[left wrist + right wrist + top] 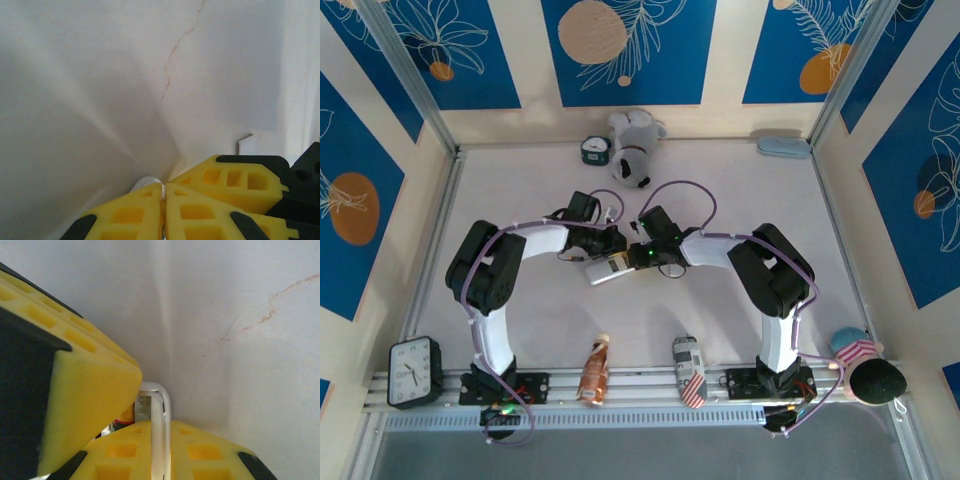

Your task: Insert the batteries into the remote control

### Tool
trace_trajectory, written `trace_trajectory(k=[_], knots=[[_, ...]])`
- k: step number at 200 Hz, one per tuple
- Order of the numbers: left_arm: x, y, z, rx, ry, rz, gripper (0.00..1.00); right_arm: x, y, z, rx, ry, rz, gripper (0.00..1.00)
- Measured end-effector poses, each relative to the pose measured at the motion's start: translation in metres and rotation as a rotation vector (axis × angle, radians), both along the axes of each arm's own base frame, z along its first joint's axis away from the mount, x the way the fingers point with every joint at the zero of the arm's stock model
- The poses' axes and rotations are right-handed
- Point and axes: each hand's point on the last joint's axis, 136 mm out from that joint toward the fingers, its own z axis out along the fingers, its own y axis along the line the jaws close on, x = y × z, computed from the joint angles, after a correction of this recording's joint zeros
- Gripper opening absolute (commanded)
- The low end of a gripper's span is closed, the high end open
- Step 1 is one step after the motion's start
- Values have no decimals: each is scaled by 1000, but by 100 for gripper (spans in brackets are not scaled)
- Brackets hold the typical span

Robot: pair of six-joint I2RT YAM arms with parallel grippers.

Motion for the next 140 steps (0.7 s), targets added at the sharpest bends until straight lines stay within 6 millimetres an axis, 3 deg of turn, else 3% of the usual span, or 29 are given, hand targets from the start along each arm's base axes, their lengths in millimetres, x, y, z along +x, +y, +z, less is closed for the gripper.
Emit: trace_trajectory(k=[72,140], knots=[[-4,3,10,3,-19,-9,10,0,0,0,0,0,0,16],[-6,8,3,29,-21,-4,10,0,0,0,0,0,0,16]])
